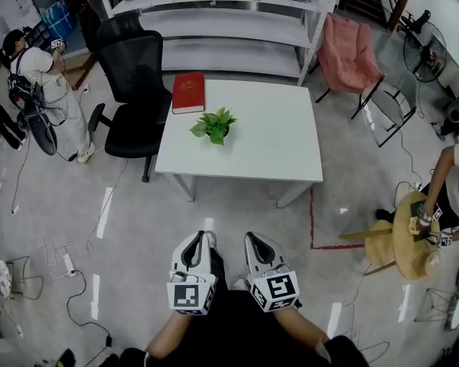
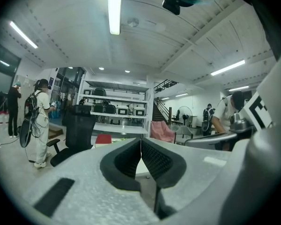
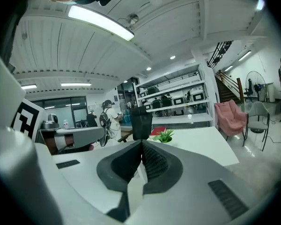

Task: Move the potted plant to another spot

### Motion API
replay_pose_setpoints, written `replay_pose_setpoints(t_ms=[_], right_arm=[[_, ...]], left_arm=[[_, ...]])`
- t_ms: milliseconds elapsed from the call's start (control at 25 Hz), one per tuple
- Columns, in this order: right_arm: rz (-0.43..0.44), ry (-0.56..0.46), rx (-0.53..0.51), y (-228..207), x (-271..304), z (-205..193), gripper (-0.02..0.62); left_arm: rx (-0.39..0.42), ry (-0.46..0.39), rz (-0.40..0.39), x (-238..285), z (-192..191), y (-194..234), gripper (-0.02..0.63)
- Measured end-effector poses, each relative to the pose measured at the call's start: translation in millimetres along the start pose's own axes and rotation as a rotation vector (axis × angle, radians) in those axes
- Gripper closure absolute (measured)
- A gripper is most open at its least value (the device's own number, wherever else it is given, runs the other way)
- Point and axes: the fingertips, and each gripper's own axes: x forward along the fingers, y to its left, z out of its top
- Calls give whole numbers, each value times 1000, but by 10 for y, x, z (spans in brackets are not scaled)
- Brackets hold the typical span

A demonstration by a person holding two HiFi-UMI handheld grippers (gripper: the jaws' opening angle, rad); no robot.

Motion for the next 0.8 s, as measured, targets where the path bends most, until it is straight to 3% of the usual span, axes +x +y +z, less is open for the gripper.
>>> replay_pose_setpoints(t_ms=[800], right_arm=[[-160, 52, 36, -259, 1927, 487, 584]], left_arm=[[-11, 67, -148, 1584, 302, 1368, 589]])
